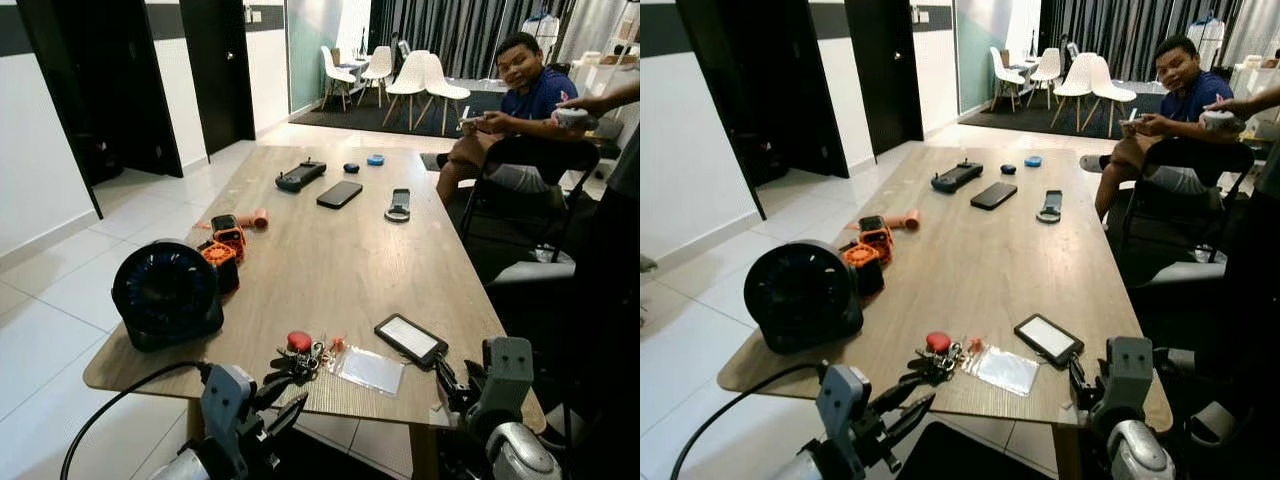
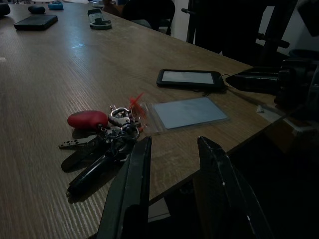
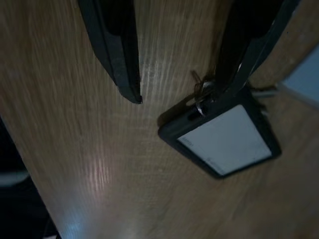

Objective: Hang keys on a hook

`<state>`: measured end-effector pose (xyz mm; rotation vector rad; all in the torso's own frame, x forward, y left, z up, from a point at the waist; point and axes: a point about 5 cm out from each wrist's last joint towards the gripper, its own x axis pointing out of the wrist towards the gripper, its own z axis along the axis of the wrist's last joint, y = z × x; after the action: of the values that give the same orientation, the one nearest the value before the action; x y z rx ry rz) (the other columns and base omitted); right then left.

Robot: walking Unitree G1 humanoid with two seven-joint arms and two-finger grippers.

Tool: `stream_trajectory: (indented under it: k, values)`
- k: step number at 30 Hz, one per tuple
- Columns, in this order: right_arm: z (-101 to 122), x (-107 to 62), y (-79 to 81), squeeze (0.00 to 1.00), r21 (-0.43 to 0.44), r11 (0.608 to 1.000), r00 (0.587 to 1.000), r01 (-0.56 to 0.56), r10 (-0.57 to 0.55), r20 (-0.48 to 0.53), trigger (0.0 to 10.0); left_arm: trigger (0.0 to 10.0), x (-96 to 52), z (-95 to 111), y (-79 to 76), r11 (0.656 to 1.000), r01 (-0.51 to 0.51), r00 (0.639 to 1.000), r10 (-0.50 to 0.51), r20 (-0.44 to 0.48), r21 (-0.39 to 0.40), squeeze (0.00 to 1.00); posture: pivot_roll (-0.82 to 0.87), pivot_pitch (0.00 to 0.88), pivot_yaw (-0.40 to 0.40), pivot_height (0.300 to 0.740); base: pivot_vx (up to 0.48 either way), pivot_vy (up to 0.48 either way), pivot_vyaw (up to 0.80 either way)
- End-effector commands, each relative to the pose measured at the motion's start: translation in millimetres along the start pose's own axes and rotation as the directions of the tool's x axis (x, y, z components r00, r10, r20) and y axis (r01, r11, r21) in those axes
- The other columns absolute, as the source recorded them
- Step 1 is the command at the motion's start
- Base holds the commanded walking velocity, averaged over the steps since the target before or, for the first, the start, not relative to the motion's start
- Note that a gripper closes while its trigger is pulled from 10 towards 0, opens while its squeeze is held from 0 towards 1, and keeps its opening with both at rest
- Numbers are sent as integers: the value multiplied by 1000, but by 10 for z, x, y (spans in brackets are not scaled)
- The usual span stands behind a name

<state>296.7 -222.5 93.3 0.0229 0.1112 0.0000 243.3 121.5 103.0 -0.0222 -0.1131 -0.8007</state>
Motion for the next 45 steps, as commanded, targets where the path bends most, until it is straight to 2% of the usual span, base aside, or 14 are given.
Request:
stream_trajectory:
  k: [1, 4, 12, 34, 37, 40, 41, 43, 44, 45]
  values:
    - [-12, 18, 27, 0, -25, 1000, 1000, -5, 5, -19, 10000, 10000, -30, -17, 10, 1000, 1, 1000, -1, -21, 4, 0, 23, 80, 29, 740, 0, 0, 0]
    - [10, 40, 36, 0, -96, 995, 1000, -17, 16, -11, 10000, 10000, -31, -19, 8, 1000, 1, 1000, -1, -23, 4, 0, 24, 79, 29, 740, 0, 0, 0]
    - [59, 56, 64, 0, -207, 978, 999, -34, 36, 6, 10000, 10000, -36, -16, 15, 1000, -5, 1000, 5, -27, 6, 0, 28, 82, 25, 740, 0, 0, 0]
    - [-7, 65, 33, 0, -222, 975, 1000, 0, -4, -19, 10000, 10000, -30, 0, 45, 1000, -3, 999, 3, -34, 26, 0, 39, 77, 24, 740, 0, 0, 0]
    - [-26, 61, 6, 0, -226, 974, 999, 14, -21, -29, 6353, 10000, -35, 1, 54, 1000, -6, 999, 7, -36, 30, 0, 41, 76, 23, 740, 0, 0, 0]
    - [-37, 62, -12, 0, -217, 976, 999, 26, -33, -31, 5843, 10000, -36, 0, 55, 999, -8, 999, 9, -37, 32, 0, 43, 76, 21, 740, 0, 0, 0]
    - [-37, 63, -12, 0, -217, 976, 999, 27, -34, -31, 7961, 10000, -38, -1, 55, 999, -8, 999, 9, -37, 32, 0, 42, 77, 23, 740, 0, 0, 0]
    - [-37, 63, -12, 0, -217, 976, 999, 27, -34, -31, 7961, 10000, -38, -1, 55, 999, -8, 999, 9, -37, 32, 0, 42, 77, 23, 740, 0, 0, 0]
    - [-37, 64, -11, 0, -217, 976, 999, 27, -34, -31, 9647, 10000, -39, -1, 55, 999, -8, 999, 9, -38, 33, 0, 42, 77, 23, 740, 0, 0, 0]
    - [-35, 66, -10, 0, -218, 976, 999, 28, -35, -30, 10000, 10000, -40, -1, 56, 999, -9, 999, 10, -38, 34, 0, 42, 77, 22, 740, 0, 0, 0]
